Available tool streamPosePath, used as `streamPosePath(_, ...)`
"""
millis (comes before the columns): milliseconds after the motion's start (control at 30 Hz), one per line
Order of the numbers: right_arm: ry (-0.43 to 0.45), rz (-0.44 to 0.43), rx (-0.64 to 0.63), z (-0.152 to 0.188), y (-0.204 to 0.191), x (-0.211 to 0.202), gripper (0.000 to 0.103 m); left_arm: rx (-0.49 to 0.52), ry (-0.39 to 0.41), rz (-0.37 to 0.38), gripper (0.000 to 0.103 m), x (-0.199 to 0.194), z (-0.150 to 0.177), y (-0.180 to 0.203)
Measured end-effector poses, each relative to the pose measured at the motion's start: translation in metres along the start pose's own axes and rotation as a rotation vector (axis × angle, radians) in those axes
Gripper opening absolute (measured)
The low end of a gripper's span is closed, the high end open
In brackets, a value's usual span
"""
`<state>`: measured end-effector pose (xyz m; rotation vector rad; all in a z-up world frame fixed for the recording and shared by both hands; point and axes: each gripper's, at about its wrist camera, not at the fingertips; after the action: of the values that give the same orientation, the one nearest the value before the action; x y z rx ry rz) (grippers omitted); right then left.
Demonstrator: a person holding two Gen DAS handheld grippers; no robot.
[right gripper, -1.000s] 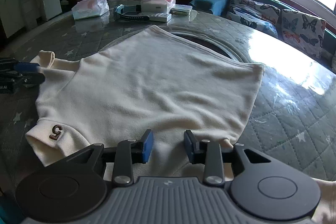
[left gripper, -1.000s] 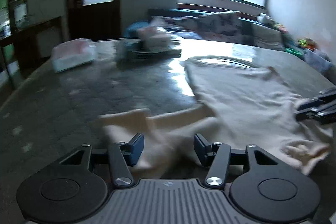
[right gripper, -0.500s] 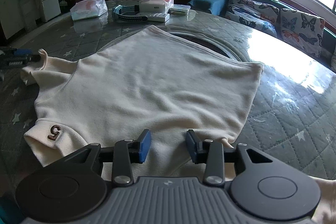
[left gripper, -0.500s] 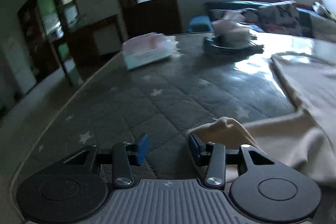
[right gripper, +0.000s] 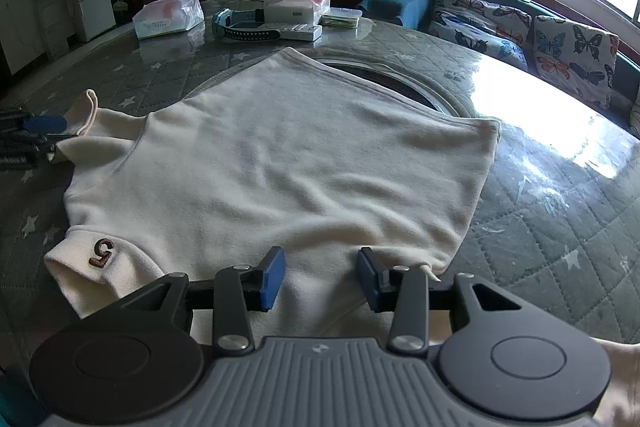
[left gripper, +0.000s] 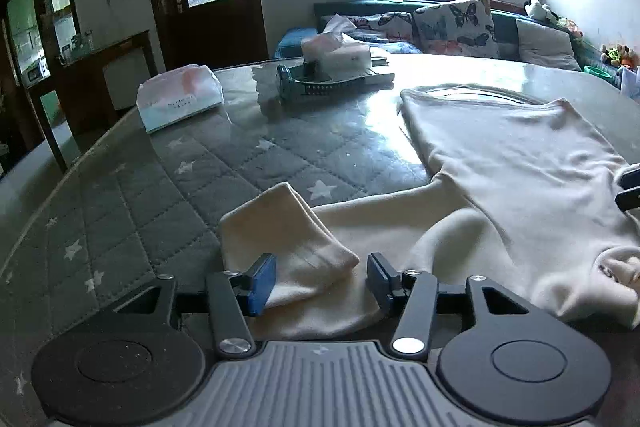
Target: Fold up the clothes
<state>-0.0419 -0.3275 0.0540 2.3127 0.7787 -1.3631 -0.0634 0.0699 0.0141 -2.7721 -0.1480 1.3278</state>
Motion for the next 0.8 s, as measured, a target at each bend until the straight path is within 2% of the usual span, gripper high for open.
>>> streamPosePath(200, 0.000, 0.000, 0.002, 0.000, 0.001, 0.000, 0.042, -0.016, 0.026, -0.045, 0.051, -0.003, 0.004, -0.015)
streamPosePath(300, 0.000, 0.002, 0.002, 0.000, 0.001, 0.000, 0.043, -0.027, 0.045, -0.094, 0.049, -0.004, 0.001, -0.024)
streamPosePath(567, -0.001, 0.004, 0.004, 0.000, 0.001, 0.000, 0.045, -0.161, 0.005, -0.243, 0.048, 0.010, -0.005, -0.072)
streamPosePath(667, -0.001, 0.004, 0.004, 0.000, 0.002, 0.000, 0.045, -0.209, 0.023, -0.203, 0.048, -0.003, -0.002, -0.080)
streamPosePath(800, -0.002, 0.003, 0.003, 0.000, 0.002, 0.000, 0.046, -0.148, 0.061, -0.123, 0.048, -0.020, 0.003, -0.063)
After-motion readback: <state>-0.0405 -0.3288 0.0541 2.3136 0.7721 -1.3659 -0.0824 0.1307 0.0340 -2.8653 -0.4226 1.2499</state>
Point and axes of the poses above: each gripper's, at about its wrist camera, not at the fingertips, and x roughly the way its jaws point, y to its right, z to its underside, and after that the axes turned 12 degrees about -y, right-handed
